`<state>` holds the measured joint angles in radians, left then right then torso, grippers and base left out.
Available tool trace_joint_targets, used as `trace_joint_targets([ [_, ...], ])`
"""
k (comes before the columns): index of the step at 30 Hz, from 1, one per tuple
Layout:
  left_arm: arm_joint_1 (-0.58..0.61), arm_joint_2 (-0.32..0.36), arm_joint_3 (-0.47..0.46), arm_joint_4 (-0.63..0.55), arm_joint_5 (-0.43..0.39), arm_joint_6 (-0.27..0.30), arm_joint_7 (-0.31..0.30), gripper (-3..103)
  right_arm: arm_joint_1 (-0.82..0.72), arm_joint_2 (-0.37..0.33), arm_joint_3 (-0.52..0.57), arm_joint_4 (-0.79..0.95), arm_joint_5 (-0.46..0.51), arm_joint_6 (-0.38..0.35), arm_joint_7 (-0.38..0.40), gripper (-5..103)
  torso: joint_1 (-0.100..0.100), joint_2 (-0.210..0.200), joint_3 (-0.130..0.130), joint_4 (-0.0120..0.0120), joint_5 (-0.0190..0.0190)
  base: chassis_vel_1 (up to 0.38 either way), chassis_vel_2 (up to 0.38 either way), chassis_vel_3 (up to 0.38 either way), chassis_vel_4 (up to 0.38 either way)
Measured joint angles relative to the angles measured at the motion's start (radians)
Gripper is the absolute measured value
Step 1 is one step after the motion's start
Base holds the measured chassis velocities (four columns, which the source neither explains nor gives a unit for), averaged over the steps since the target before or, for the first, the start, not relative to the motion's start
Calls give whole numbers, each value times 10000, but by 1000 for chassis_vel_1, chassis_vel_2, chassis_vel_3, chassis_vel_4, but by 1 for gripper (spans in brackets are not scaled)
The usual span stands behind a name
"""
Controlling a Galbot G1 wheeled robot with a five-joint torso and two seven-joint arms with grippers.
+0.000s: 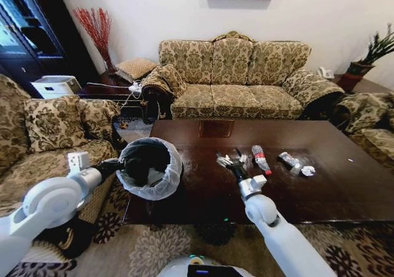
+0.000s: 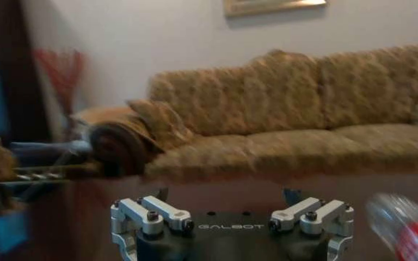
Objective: Move to the front of the table and place the trash on the table into the trash bin.
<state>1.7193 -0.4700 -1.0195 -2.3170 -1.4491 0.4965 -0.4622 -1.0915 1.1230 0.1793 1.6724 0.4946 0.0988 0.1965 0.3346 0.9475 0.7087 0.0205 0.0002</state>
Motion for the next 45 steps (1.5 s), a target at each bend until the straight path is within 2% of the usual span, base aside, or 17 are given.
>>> trace_joint_targets([
  [9,21,-119,54,-14,58,-5,21,0,1545,792,-471,-2747,-365,29,-215,100,0,0,0,-1,-2,0,0,0,0],
  [11,16,-180,128,-15,124,-6,45,0,2027,1154,-560,-3449,-339,-233,-168,100,1,0,0,-1,-3,0,0,0,0],
  [17,-2,-208,183,0,174,-14,72,0,2444,1495,-729,-4030,-207,-572,-95,99,2,0,0,0,-4,0,0,0,0],
  [18,-15,-204,184,36,175,-19,85,0,2588,1609,-808,-4238,-166,-695,-51,94,0,0,0,-2,-3,0,0,0,0],
  [24,-67,-211,255,118,180,-35,99,0,3010,1833,-960,-4772,-2,-838,-3,90,0,0,-1,-2,-2,0,0,0,0],
  [26,-77,-212,267,139,183,-35,100,0,3185,1922,-998,-4986,35,-942,73,79,0,0,-1,-2,-3,0,0,0,0],
  [27,-78,-211,267,143,183,-36,100,0,3208,1937,-1001,-5019,55,-967,89,79,0,0,-1,-1,-3,0,0,0,0],
  [28,-83,-198,267,155,183,-39,104,0,3272,1965,-1006,-5105,164,-1079,127,67,0,0,-1,-1,-1,0,0,0,0],
  [30,-83,-183,267,167,183,-40,106,0,3288,1967,-1008,-5125,227,-1118,149,67,0,0,-1,-1,-2,0,0,0,0],
  [32,-84,-138,267,202,184,-41,117,0,3284,1958,-1009,-5120,277,-1167,189,56,0,1,-2,-2,-3,0,0,0,0],
  [33,-84,-138,267,202,184,-41,117,0,3284,1958,-1009,-5120,277,-1167,189,56,0,1,-2,-2,-3,0,0,0,0],
  [36,-110,-128,284,218,184,-46,131,0,3246,1903,-1004,-5095,293,-1207,249,39,0,1,-2,-2,-2,0,0,0,0],
  [38,-110,-130,298,218,186,-48,135,0,3231,1876,-1004,-5084,302,-1207,250,39,0,1,-2,-3,-3,0,0,0,0],
  [40,-103,-149,315,218,203,-49,138,0,3195,1830,-1004,-5042,317,-1220,250,28,-1,1,-2,-2,-2,0,0,0,0],
  [41,-103,-149,315,218,203,-49,138,0,3195,1830,-1004,-5042,317,-1220,250,28,-1,1,-2,-2,-2,0,0,0,0],
  [43,-89,-167,315,193,212,-52,138,0,3165,1804,-1003,-5008,326,-1248,253,18,-1,1,-2,-2,-2,0,0,0,0],
  [45,-82,-171,313,174,212,-55,140,0,3143,1799,-998,-4974,347,-1270,258,12,-1,1,-2,-3,-2,0,0,0,0],
])
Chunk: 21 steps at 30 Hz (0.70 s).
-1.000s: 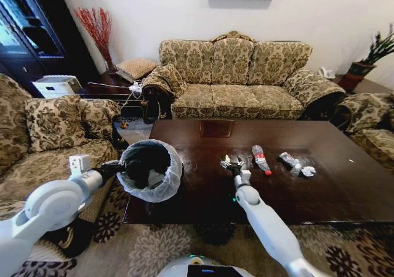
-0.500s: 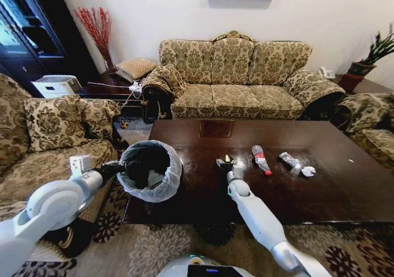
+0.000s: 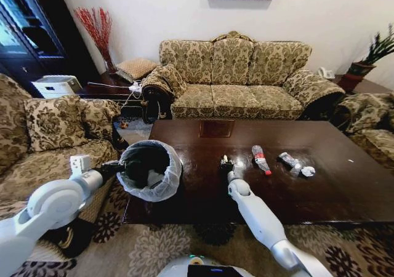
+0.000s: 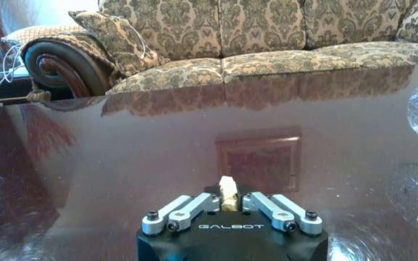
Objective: Move to the front of the table and place the trash on the table into the trash bin.
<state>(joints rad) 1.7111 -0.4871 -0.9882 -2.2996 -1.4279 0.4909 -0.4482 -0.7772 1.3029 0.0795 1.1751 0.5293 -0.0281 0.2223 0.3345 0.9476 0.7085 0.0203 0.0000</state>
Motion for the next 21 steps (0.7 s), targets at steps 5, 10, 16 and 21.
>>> trace_joint_targets([
  [5,33,-35,-25,-44,5,-2,2,0,-190,-85,28,514,147,121,-31,1,1,-1,2,0,4,0,0,0,0],
  [10,110,-51,-84,-91,18,-2,3,0,-615,-470,-43,2893,-105,1390,-480,0,1,0,1,-1,0,0,0,0,0],
  [16,121,49,-139,-208,-27,-2,-14,0,-394,-1079,-859,7076,-8,1853,-1935,0,1,0,0,1,-2,0,0,0,0],
  [21,167,109,-189,-377,-68,10,-34,0,246,-1222,-2095,8683,578,1343,-2515,0,-1,2,0,0,-2,0,0,0,0],
])
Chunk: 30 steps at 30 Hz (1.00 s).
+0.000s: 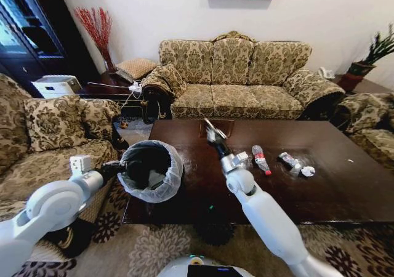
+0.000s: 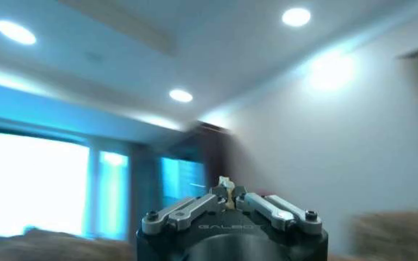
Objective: Move to the front of the table and place the trash on the table into the trash bin.
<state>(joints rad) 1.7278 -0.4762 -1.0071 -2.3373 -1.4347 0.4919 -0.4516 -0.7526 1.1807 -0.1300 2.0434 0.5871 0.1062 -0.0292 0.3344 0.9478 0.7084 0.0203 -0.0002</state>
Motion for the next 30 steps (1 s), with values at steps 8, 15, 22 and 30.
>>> trace_joint_targets([
  [8,143,36,-63,-295,-9,62,-45,0,265,158,-2046,129,-812,-1243,-86,0,1,-1,1,2,2,0,0,0,0],
  [15,171,-39,-69,-342,-3,78,-60,0,3,72,-2310,69,-1508,-1808,150,21,1,-1,1,1,2,0,0,0,0],
  [22,180,-170,-54,-343,12,87,-62,0,-106,-65,-2270,104,-1517,-1688,142,42,1,-1,1,1,3,0,0,0,0],
  [30,178,-226,-54,-343,22,91,-62,0,-297,-37,-1958,219,-1508,-762,75,71,2,-1,1,1,3,0,0,0,0],
])
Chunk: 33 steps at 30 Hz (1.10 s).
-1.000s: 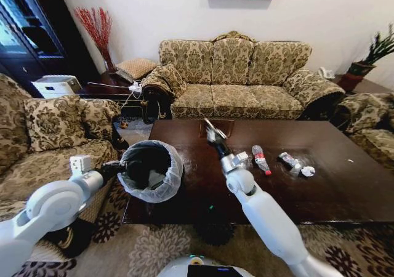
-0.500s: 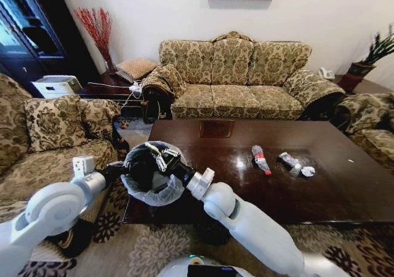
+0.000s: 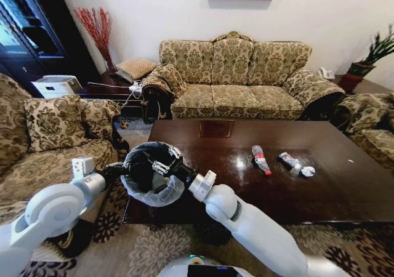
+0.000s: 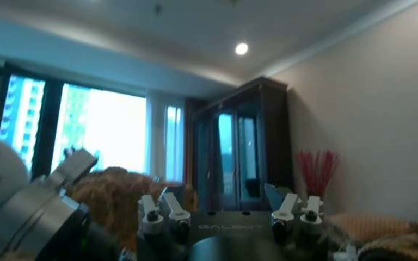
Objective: Move to the front of the table and place the trash on the table into the trash bin.
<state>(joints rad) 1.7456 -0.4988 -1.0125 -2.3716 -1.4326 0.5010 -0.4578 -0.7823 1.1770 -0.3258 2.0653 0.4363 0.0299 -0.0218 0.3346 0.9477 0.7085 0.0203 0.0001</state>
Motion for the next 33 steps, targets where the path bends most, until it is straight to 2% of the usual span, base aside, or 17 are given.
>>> trace_joint_targets([
  [1,2,-19,0,0,5,2,0,0,-82,2,154,45,43,139,59,77,0,0,0,1,0,0,0,0,0],
  [3,46,-119,-33,1,48,4,1,0,-531,-28,861,187,182,244,703,87,0,0,0,1,-1,0,0,0,0],
  [4,66,-165,-50,2,70,5,1,0,-835,-54,1298,200,288,218,1098,87,0,0,0,2,0,0,0,0,0],
  [5,66,-165,-50,2,70,5,1,0,-835,-54,1298,200,288,218,1098,87,0,0,0,2,0,0,0,0,0],
  [6,77,-221,-55,3,102,8,-1,0,-1579,-109,2490,137,569,-95,1766,96,0,0,-1,4,0,0,0,0,0],
  [8,71,-246,-27,4,119,9,-1,0,-2472,-149,4012,-85,985,-552,2087,99,0,0,0,0,0,0,0,0,0],
  [9,71,-246,-27,4,119,9,-1,0,-2472,-149,4012,-85,985,-552,2087,99,0,0,0,0,0,0,0,0,0],
  [10,52,-255,13,13,123,9,10,0,-3226,-215,5097,-405,1294,-740,2119,100,0,0,0,-2,3,0,0,0,0],
  [13,6,-256,82,75,140,8,14,0,-4162,-389,6245,-1012,1486,-645,2113,100,0,-3,2,-4,0,0,0,0,0],
  [18,-16,-294,106,75,146,8,24,0,-4458,-379,6934,-1936,1477,-321,1993,100,-1,-2,0,-2,0,-15,-6,25,22],
  [20,17,-396,100,14,188,8,25,0,-4193,-271,7215,-2849,1239,-160,1980,100,-1,-2,0,0,0,-55,-71,85,67],
  [24,95,-576,17,-88,253,9,30,0,-3866,-292,7385,-3804,890,-41,1923,100,0,-2,1,4,1,-108,-117,126,121],
  [33,134,-651,-14,-94,320,8,45,0,-3751,-438,7312,-4815,866,-14,1891,100,1,-2,1,-1,4,-240,-237,228,209],
])
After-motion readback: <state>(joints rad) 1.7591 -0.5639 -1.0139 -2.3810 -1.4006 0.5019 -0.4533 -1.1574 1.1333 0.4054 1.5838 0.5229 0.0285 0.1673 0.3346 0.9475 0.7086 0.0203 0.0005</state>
